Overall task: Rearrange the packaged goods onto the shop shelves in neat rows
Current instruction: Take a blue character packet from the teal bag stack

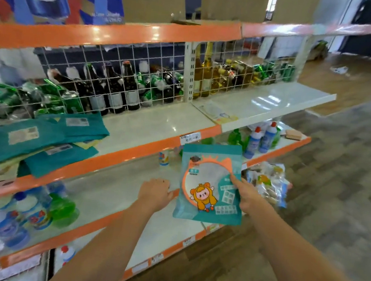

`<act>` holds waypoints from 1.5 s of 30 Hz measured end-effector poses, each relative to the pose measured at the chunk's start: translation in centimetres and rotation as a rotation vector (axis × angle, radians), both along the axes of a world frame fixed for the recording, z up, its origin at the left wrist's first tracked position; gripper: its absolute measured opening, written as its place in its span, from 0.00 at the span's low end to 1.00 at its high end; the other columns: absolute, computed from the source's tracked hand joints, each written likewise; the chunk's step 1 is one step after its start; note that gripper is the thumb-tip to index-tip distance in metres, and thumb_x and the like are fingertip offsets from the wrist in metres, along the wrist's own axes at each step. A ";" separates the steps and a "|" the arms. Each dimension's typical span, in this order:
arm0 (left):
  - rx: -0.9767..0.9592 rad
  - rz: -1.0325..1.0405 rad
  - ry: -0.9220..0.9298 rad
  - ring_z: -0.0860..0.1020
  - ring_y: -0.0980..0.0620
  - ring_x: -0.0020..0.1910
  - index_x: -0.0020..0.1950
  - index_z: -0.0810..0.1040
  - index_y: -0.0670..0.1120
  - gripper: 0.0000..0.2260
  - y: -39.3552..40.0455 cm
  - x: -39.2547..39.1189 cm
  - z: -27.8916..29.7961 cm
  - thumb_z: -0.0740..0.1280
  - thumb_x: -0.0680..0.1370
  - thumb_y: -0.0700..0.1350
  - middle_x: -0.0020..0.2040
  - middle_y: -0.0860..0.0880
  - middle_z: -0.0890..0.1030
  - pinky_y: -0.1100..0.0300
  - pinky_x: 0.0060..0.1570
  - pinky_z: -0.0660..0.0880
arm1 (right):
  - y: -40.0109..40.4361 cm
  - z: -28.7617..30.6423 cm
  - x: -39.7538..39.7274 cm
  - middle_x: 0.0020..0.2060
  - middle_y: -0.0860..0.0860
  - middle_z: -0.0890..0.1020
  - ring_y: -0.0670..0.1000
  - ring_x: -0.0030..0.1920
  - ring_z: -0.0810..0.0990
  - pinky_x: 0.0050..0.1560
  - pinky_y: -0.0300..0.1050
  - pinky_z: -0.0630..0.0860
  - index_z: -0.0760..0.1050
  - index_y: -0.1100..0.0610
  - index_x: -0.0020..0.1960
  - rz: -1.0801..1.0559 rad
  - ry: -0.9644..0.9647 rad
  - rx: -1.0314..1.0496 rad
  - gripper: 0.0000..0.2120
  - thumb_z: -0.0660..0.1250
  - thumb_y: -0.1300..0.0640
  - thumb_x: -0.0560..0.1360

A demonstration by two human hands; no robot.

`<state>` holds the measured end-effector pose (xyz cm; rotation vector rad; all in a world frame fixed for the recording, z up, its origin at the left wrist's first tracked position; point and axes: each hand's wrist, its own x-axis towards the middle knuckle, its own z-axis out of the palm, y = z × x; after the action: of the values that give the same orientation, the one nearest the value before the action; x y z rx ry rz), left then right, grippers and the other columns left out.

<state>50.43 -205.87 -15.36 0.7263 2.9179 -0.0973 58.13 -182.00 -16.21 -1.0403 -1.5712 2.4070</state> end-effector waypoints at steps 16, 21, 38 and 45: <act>0.070 -0.401 -0.008 0.78 0.43 0.54 0.59 0.75 0.45 0.15 18.9 1.2 0.8 0.54 0.80 0.51 0.56 0.43 0.80 0.53 0.48 0.75 | 14.6 1.0 8.1 0.28 0.53 0.83 0.55 0.37 0.79 0.37 0.48 0.75 0.74 0.60 0.44 -0.357 -0.001 -0.040 0.08 0.66 0.54 0.76; 0.064 -0.467 0.050 0.77 0.42 0.58 0.60 0.75 0.44 0.15 26.8 1.4 1.6 0.55 0.80 0.49 0.59 0.42 0.78 0.53 0.52 0.73 | 21.5 1.2 10.5 0.36 0.54 0.82 0.54 0.37 0.80 0.38 0.47 0.76 0.73 0.59 0.45 -0.391 -0.002 -0.032 0.09 0.66 0.52 0.76; 0.146 -0.682 0.087 0.78 0.42 0.50 0.51 0.77 0.44 0.13 52.5 -0.3 2.6 0.55 0.80 0.48 0.51 0.43 0.81 0.53 0.44 0.74 | 41.9 -0.3 12.4 0.38 0.54 0.80 0.54 0.36 0.79 0.42 0.46 0.77 0.71 0.60 0.48 -0.589 -0.030 -0.045 0.09 0.65 0.53 0.76; 0.141 -0.782 0.135 0.75 0.42 0.59 0.59 0.75 0.43 0.14 63.6 -4.2 3.0 0.56 0.80 0.49 0.58 0.42 0.78 0.53 0.55 0.71 | 50.9 0.2 9.9 0.36 0.54 0.79 0.53 0.35 0.79 0.39 0.45 0.76 0.72 0.59 0.45 -0.720 -0.013 -0.032 0.08 0.65 0.54 0.76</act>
<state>46.27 -142.26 -12.40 1.8988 2.5803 -0.0134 68.05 -131.07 -16.03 -1.3342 -0.9224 1.9223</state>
